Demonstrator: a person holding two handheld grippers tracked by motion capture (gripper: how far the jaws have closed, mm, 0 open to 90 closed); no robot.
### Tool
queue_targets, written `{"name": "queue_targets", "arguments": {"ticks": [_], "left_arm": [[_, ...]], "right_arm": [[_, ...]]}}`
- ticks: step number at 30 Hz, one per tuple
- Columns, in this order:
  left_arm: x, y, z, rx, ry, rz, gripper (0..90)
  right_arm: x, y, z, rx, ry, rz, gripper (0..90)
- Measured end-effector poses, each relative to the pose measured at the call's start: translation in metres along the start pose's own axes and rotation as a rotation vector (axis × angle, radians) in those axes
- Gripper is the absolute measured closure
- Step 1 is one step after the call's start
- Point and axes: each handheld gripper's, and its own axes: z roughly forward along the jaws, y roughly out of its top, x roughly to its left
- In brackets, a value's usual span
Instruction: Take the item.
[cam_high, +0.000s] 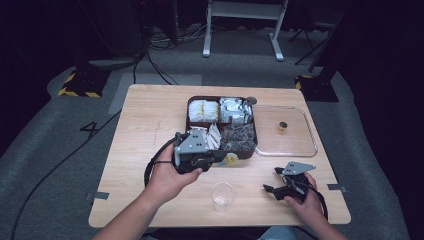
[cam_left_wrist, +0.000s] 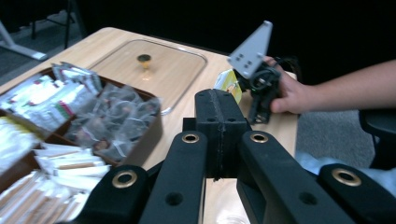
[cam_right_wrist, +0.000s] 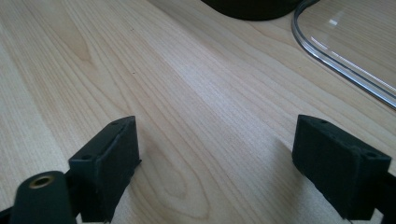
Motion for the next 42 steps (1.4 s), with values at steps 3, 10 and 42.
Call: {"name": "queue_targets", "arguments": {"ticks": [3, 10, 42], "left_arm": [[-0.008, -0.007, 0.002, 0.003, 0.001, 0.015, 90.0], [-0.019, -0.026, 0.004, -0.003, -0.003, 0.011, 90.0], [-0.035, -0.089, 0.040, 0.007, -0.041, -0.037, 90.0]], "right_arm": [[0.000, 0.000, 0.000, 0.000, 0.000, 0.000, 14.9], [0.000, 0.000, 0.000, 0.000, -0.001, 0.001, 14.9], [0.001, 0.000, 0.000, 0.000, -0.003, 0.003, 14.9]]}}
